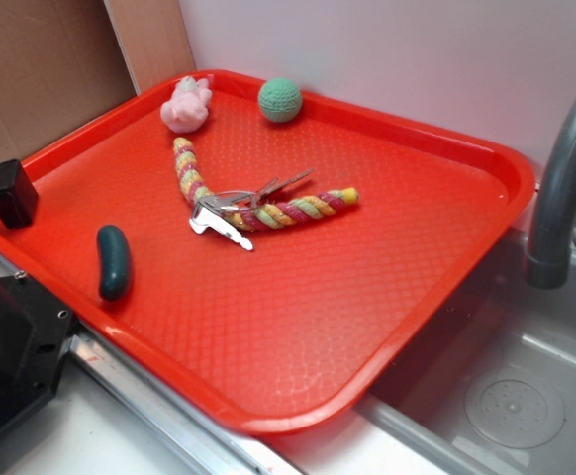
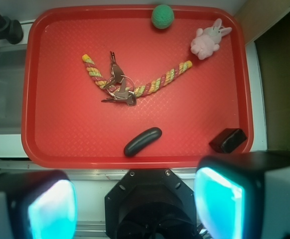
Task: Grab the black box.
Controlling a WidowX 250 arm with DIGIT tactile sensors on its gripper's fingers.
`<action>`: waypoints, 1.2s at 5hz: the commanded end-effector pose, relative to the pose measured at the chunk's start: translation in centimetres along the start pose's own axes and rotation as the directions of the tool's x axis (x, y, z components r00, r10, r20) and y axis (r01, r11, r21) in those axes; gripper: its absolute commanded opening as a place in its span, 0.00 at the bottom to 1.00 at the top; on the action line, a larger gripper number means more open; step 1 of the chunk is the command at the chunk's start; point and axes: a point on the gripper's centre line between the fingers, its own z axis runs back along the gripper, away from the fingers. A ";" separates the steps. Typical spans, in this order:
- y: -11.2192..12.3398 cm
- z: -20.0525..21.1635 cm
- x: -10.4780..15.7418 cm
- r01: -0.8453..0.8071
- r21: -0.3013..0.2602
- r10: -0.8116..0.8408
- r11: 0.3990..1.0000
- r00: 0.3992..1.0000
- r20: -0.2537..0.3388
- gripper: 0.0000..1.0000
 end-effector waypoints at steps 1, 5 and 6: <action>0.0 0.0 0.0 0.000 0.000 0.000 1.000 1.000 0.000 1.00; 14.8 -10.2 -4.7 -0.566 0.143 0.573 0.812 0.819 -0.009 1.00; 15.9 -12.6 -3.7 -0.475 0.130 0.483 0.870 0.874 -0.043 1.00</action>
